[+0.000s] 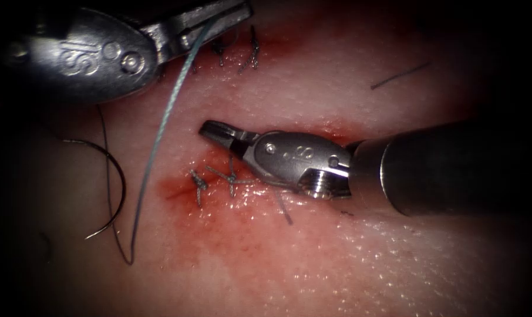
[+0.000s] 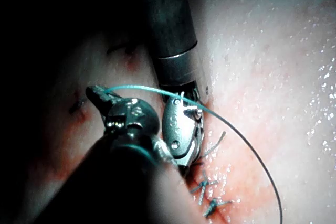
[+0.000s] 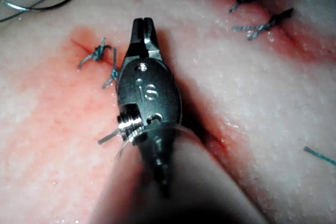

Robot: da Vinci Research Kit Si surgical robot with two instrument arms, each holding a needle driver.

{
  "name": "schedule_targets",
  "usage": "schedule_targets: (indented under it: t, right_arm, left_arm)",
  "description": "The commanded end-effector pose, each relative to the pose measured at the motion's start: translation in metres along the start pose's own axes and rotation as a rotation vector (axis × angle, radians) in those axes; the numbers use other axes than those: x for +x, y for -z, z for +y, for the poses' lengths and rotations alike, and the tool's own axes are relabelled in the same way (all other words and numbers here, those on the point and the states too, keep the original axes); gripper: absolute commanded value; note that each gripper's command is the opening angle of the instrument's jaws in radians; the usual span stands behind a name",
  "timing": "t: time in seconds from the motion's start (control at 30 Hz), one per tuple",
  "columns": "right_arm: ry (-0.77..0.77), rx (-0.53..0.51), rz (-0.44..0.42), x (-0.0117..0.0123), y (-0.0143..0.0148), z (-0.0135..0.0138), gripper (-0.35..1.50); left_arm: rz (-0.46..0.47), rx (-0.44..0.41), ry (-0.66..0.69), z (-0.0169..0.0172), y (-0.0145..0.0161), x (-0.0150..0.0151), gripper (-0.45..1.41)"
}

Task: Wound Closure

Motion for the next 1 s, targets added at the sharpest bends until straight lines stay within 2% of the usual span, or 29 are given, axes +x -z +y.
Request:
schedule_targets:
  t: [0.03, 0.13, 0.17, 0.2, 0.27, 0.33, 0.5, 0.67, 0.73, 0.83, 0.93, 1.0]
  right_arm:
    - [-0.007, 0.004, 0.022, 0.0001, 0.0002, -0.0002, -0.35]
    - [-0.002, 0.018, 0.056, 0.0007, 0.0012, 0.0002, -0.35]
    - [-0.002, 0.027, 0.056, 0.0007, 0.0016, 0.0003, 0.15]
    - [-0.001, 0.032, 0.059, 0.0006, 0.0022, 0.0005, 0.32]
    - [0.003, 0.044, 0.029, 0.0002, 0.0038, 0.0009, 0.44]
    - [0.006, 0.025, 0.006, -0.0001, 0.0058, 0.0019, 0.64]
    - [-0.002, -0.024, 0.004, 0.0001, 0.0103, 0.0057, 0.57]
    - [-0.019, -0.097, 0.02, 0.0008, 0.0131, 0.0088, 0.71]
    - [-0.022, -0.12, 0.021, 0.0009, 0.0136, 0.0093, 0.73]
    - [-0.021, -0.123, 0.02, 0.0008, 0.0137, 0.0098, 0.69]
    - [-0.019, -0.123, 0.025, 0.0006, 0.0135, 0.0098, 0.69]
    - [-0.018, -0.117, 0.025, 0.0006, 0.0132, 0.0096, 0.71]
  left_arm:
    - [0.002, -0.001, -0.002, 0.0007, -0.0004, 0.0, -0.45]
    - [0.008, -0.003, -0.009, 0.0017, 0.0003, 0.0007, -0.45]
    - [0.011, -0.005, -0.013, 0.0021, 0.0007, 0.0009, -0.45]
    - [0.016, -0.007, -0.017, 0.0026, 0.0011, 0.0013, -0.45]
    - [0.03, -0.012, -0.033, 0.0039, 0.0025, 0.0022, -0.45]
    - [0.049, -0.02, -0.028, 0.0055, 0.004, 0.0034, -0.45]
    - [0.143, -0.046, 0.007, 0.0096, 0.0069, 0.0068, -0.45]
    - [0.281, -0.137, -0.016, 0.014, 0.0086, 0.0101, -0.45]
    - [0.335, -0.178, -0.01, 0.0155, 0.009, 0.0111, -0.45]
    - [0.464, -0.257, 0.031, 0.018, 0.0098, 0.0127, -0.45]
    - [0.556, -0.37, 0.046, 0.0202, 0.0103, 0.0137, -0.45]
    - [0.57, -0.442, 0.071, 0.0208, 0.0102, 0.0137, 0.37]
